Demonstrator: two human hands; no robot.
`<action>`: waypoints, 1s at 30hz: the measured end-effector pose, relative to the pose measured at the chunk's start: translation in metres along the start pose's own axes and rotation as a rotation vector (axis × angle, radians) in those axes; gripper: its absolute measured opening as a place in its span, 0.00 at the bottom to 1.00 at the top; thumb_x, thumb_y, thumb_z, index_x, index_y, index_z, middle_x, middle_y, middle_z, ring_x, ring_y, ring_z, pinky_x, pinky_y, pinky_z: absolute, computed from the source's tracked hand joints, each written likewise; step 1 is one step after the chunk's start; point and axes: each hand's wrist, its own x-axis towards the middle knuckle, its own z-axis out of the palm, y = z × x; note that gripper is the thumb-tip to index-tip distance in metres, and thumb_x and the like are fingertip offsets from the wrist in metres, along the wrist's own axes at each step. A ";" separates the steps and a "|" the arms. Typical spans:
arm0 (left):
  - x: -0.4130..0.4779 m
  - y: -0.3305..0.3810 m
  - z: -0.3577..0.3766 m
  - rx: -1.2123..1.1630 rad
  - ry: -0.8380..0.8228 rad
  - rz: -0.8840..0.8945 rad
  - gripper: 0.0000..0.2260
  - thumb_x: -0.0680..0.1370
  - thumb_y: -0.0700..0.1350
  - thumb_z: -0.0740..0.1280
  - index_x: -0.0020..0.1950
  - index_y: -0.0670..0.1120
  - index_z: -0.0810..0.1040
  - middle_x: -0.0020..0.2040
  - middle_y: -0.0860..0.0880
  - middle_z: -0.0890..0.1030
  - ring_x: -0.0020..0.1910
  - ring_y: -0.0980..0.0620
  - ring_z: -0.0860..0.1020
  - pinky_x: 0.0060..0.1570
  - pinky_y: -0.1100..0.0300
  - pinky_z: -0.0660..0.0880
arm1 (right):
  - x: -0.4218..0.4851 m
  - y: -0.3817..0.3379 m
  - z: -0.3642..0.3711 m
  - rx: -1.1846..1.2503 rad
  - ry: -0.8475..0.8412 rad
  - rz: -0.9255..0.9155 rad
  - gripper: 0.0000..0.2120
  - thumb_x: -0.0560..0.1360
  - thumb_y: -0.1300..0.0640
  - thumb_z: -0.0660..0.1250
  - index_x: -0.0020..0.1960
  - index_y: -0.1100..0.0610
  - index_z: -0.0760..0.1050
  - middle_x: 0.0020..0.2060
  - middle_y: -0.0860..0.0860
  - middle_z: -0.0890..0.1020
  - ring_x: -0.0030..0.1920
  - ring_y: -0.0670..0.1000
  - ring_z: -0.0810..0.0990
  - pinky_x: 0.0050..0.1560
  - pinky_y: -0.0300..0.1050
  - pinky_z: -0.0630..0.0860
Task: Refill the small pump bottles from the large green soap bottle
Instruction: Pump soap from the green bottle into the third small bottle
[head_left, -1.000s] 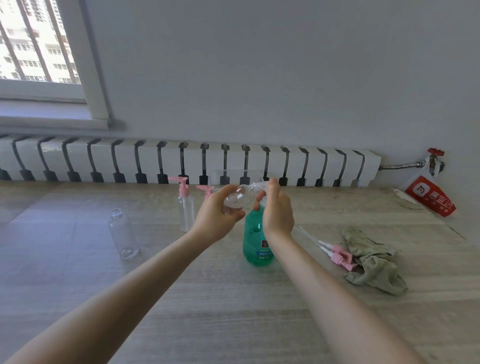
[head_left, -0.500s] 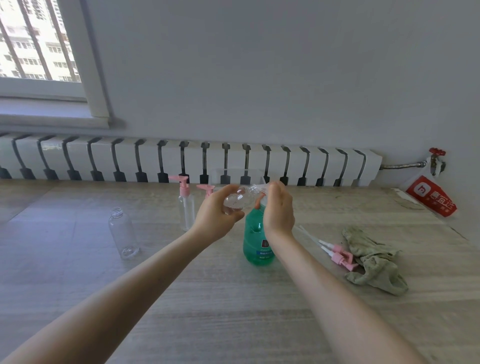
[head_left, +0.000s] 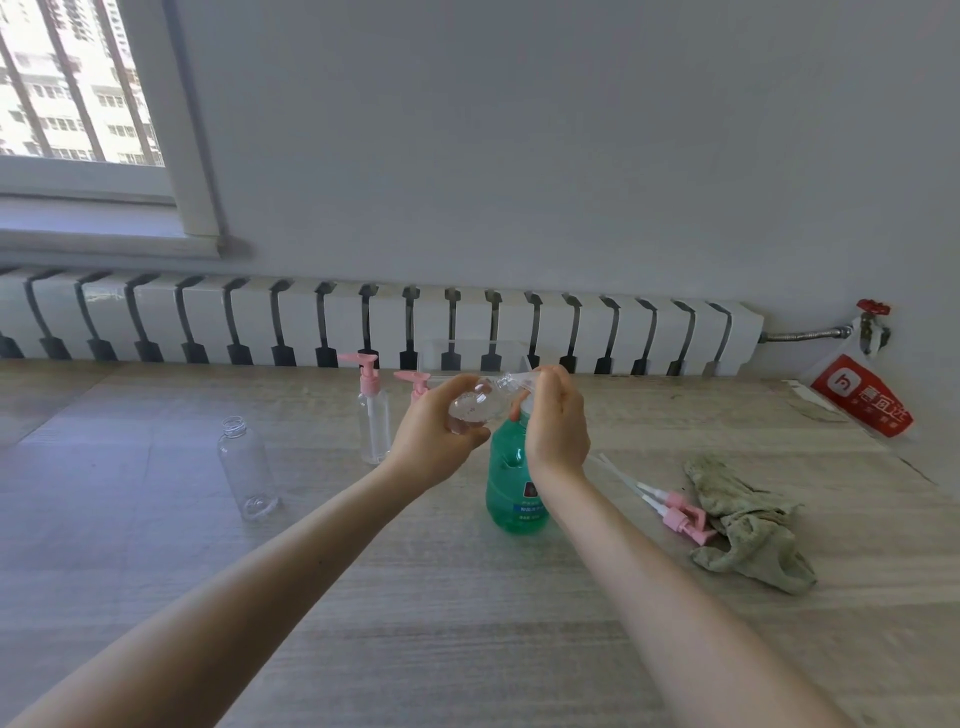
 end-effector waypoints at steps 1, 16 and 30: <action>0.000 0.000 0.000 -0.006 0.002 0.001 0.21 0.74 0.37 0.70 0.66 0.46 0.72 0.64 0.50 0.75 0.41 0.71 0.71 0.47 0.72 0.68 | 0.000 0.001 0.001 -0.016 0.002 0.000 0.18 0.77 0.47 0.46 0.37 0.53 0.67 0.28 0.47 0.73 0.32 0.47 0.72 0.38 0.42 0.67; 0.004 0.000 -0.001 -0.016 0.024 -0.007 0.21 0.74 0.38 0.70 0.66 0.48 0.72 0.64 0.50 0.76 0.39 0.72 0.72 0.40 0.78 0.69 | -0.002 -0.008 0.001 -0.091 -0.010 0.014 0.26 0.72 0.41 0.39 0.29 0.54 0.66 0.26 0.47 0.72 0.30 0.45 0.70 0.35 0.40 0.65; 0.002 -0.006 0.003 -0.024 0.015 -0.006 0.21 0.74 0.37 0.70 0.65 0.47 0.73 0.62 0.51 0.76 0.40 0.68 0.73 0.43 0.74 0.69 | -0.003 -0.006 0.001 -0.022 0.006 -0.003 0.13 0.71 0.48 0.45 0.35 0.50 0.65 0.29 0.49 0.74 0.31 0.47 0.71 0.34 0.42 0.66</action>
